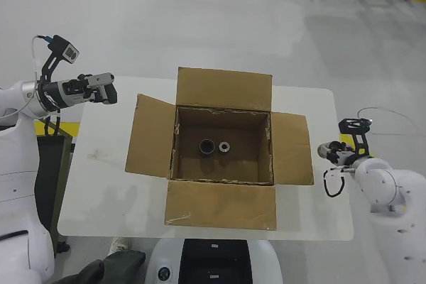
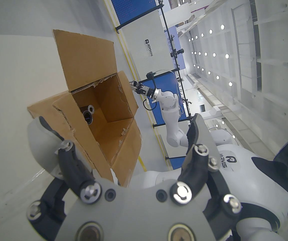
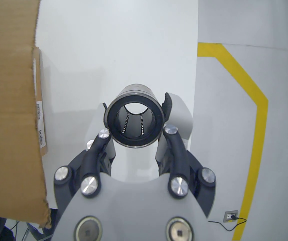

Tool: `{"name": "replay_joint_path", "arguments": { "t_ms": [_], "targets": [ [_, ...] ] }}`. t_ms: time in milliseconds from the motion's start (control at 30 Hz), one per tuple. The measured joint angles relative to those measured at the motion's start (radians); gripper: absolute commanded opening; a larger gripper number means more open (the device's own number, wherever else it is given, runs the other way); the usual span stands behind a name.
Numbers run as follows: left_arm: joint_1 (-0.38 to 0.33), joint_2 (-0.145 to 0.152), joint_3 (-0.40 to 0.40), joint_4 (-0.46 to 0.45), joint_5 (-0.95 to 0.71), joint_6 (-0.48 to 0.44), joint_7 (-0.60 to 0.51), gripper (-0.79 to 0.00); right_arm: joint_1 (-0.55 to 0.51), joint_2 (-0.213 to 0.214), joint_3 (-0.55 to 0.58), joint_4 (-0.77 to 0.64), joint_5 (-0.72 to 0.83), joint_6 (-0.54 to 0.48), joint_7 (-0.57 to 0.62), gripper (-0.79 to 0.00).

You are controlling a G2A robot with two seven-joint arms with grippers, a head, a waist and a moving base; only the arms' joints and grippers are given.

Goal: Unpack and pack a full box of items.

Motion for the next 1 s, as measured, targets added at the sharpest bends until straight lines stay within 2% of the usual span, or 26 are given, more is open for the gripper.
{"name": "replay_joint_path", "arguments": {
  "t_ms": [667,900,1000],
  "targets": [
    [0.000,0.000,0.000,0.000,0.000,0.000,0.000,0.000,0.072,-0.012,-0.056,0.229,0.060,0.059,-0.068,-0.785],
    [0.000,0.000,0.000,0.000,0.000,0.000,0.000,0.000,0.069,-0.012,-0.067,0.222,0.049,0.072,-0.071,-0.785],
    [0.000,0.000,0.000,0.000,0.000,0.000,0.000,0.000,0.065,-0.013,-0.076,0.217,0.042,0.087,-0.068,-0.711]
  ]
}}
